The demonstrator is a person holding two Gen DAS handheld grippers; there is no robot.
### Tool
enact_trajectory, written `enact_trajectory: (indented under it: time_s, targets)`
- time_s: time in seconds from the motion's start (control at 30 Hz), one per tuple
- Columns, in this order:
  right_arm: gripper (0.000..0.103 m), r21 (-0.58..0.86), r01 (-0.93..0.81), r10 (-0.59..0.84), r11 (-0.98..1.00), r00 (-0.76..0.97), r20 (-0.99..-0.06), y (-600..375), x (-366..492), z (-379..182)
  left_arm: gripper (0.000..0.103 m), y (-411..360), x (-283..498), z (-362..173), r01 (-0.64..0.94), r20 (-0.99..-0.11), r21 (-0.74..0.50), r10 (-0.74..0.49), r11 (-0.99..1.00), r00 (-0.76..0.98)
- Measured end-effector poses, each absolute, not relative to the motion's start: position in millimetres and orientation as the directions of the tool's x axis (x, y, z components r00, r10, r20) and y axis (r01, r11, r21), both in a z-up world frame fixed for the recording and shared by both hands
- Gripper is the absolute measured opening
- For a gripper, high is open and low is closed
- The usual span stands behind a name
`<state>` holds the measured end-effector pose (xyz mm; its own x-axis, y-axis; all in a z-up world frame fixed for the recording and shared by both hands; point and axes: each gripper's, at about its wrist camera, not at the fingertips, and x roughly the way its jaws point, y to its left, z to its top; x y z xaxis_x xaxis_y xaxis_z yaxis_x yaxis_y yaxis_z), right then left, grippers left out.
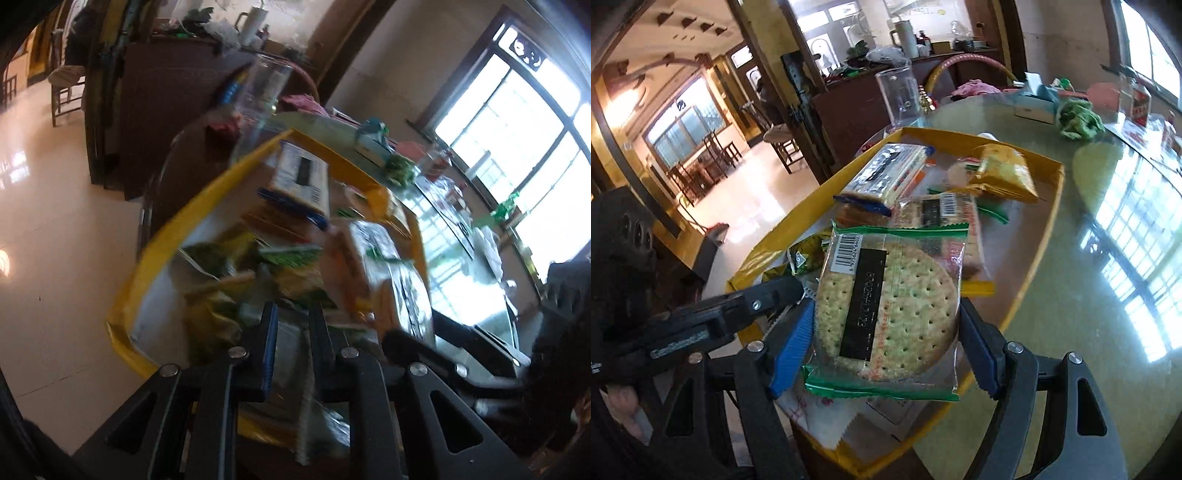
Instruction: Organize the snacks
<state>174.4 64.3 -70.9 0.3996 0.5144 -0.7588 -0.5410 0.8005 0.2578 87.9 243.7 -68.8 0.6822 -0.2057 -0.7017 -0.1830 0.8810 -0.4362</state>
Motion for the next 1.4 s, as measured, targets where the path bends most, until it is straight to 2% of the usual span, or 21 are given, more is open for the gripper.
enact_trajectory:
  time_s: [0.1, 0.17, 0.2, 0.23, 0.3, 0.4, 0.43, 0.53, 0.63, 0.77, 0.87, 1.0, 1.1, 1.23, 1.4]
  targets:
    - [0.076, 0.197, -0.545, 0.477, 0.815, 0.438, -0.762, 72.4, 171.8, -68.6, 0.016, 265.2, 85.3, -66.3, -0.197, -0.661, -0.518, -0.244, 0.832, 0.71]
    - [0.076, 0.181, -0.557, 0.477, 0.811, 0.449, -0.756, 77.7, 174.5, -62.1, 0.026, 276.6, 81.3, -60.9, -0.216, -0.652, -0.515, -0.216, 0.829, 0.727]
    - [0.076, 0.174, -0.563, 0.476, 0.808, 0.452, -0.754, 82.6, 177.4, -58.5, 0.042, 280.5, 79.7, -58.9, -0.231, -0.653, -0.511, -0.199, 0.828, 0.731]
    - [0.076, 0.163, -0.57, 0.475, 0.805, 0.457, -0.752, 89.6, 180.7, -55.4, 0.054, 284.2, 78.0, -56.8, -0.243, -0.652, -0.506, -0.182, 0.828, 0.736]
    - [0.076, 0.134, -0.592, 0.472, 0.795, 0.464, -0.75, 104.6, 183.9, -53.1, 0.055, 289.2, 71.6, -51.0, -0.27, -0.639, -0.481, -0.123, 0.834, 0.759]
    - [0.077, 0.121, -0.608, 0.463, 0.784, 0.445, -0.767, 123.4, 189.0, -61.4, 0.069, 288.4, 66.4, -47.1, -0.29, -0.645, -0.438, -0.072, 0.851, 0.761]
    - [0.077, 0.119, -0.6, 0.452, 0.791, 0.442, -0.775, 125.7, 190.6, -65.7, 0.071, 287.5, 65.5, -46.8, -0.29, -0.644, -0.431, -0.066, 0.855, 0.762]
    - [0.082, 0.161, -0.587, 0.469, 0.793, 0.421, -0.776, 122.8, 193.7, -74.1, 0.075, 279.1, 60.3, -41.4, -0.292, -0.642, -0.361, -0.008, 0.886, 0.767]
    - [0.088, 0.237, -0.537, 0.514, 0.81, 0.455, -0.727, 104.7, 192.5, -64.7, 0.076, 271.6, 59.6, -39.8, -0.295, -0.64, -0.319, 0.025, 0.901, 0.768]
    - [0.088, 0.281, -0.489, 0.534, 0.826, 0.518, -0.668, 71.6, 172.5, -45.9, 0.077, 255.1, 53.1, -38.7, -0.28, -0.632, -0.29, 0.037, 0.915, 0.774]
    - [0.088, 0.263, -0.462, 0.503, 0.847, 0.537, -0.677, 48.7, 149.5, -45.0, 0.077, 235.8, 44.9, -37.7, -0.288, -0.623, -0.201, 0.104, 0.936, 0.775]
    - [0.088, 0.237, -0.42, 0.452, 0.876, 0.544, -0.707, 25.7, 123.7, -46.7, 0.08, 212.0, 29.6, -25.2, -0.341, -0.562, -0.063, 0.249, 0.938, 0.788]
    - [0.088, 0.236, -0.42, 0.451, 0.876, 0.541, -0.71, 20.5, 103.4, -43.8, 0.08, 204.9, 28.3, -14.3, -0.334, -0.591, -0.022, 0.257, 0.942, 0.765]
    - [0.088, 0.196, -0.423, 0.429, 0.885, 0.573, -0.698, 20.7, 80.7, -30.6, 0.08, 186.7, 18.9, -2.4, -0.309, -0.575, 0.094, 0.305, 0.946, 0.759]
    - [0.088, 0.206, -0.415, 0.435, 0.886, 0.59, -0.68, 13.6, 69.0, -22.9, 0.08, 176.4, 5.1, 2.0, -0.298, -0.558, 0.111, 0.307, 0.948, 0.771]
